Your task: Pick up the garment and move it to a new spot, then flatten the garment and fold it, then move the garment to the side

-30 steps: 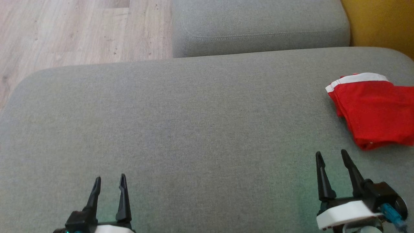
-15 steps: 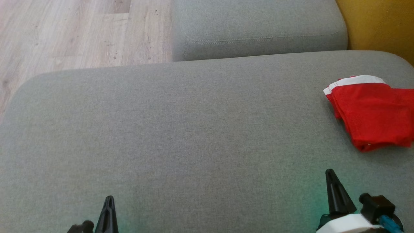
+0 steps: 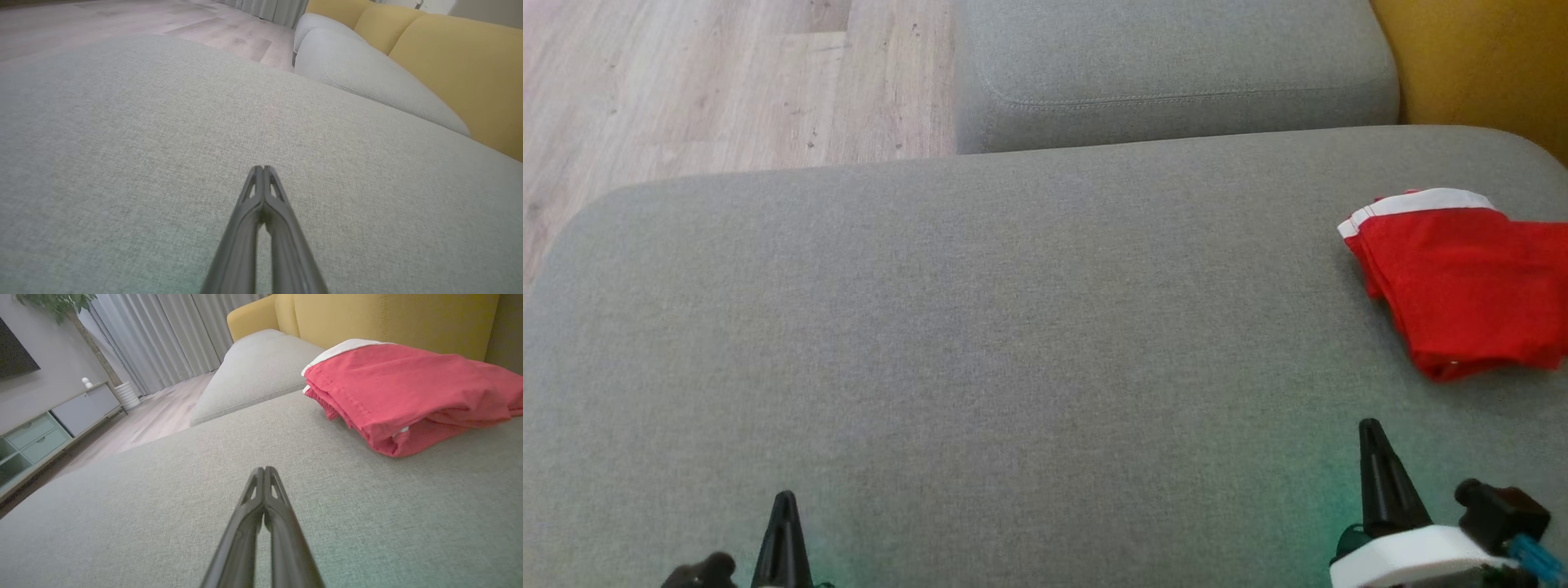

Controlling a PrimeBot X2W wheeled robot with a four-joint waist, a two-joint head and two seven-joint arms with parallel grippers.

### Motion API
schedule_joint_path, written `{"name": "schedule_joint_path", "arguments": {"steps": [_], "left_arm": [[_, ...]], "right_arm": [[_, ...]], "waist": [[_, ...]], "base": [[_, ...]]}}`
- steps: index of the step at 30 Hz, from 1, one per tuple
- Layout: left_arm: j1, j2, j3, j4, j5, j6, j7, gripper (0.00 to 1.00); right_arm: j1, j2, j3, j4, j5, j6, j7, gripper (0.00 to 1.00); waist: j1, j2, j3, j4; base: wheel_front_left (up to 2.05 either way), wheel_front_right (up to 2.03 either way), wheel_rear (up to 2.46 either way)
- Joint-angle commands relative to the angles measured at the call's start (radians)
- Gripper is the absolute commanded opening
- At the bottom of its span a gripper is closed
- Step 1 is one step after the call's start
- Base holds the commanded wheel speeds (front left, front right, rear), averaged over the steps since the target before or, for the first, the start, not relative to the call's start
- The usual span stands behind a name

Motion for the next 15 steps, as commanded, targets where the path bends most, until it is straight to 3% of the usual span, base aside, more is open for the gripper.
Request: {"name": "schedule_joint_path", "arguments": {"steps": [1, 15], "left_arm": [[-0.050, 0.000, 0.022, -0.036, -0.027, -0.009, 0.006, 0.00], [-0.069, 0.001, 0.040, -0.052, -0.174, -0.020, 0.043, 0.00]], "right_arm": [[-0.046, -0.013, -0.004, -0.034, 0.034, 0.001, 0.004, 0.00], [-0.067, -0.018, -0.010, -0.036, 0.197, 0.002, 0.036, 0.00]], "waist": [[0.0000, 0.0000, 0.000, 0.000], [0.0000, 0.0000, 0.002, -0.003]], "base": [[0.00, 0.00, 0.00], [0.00, 0.00, 0.00]]}}
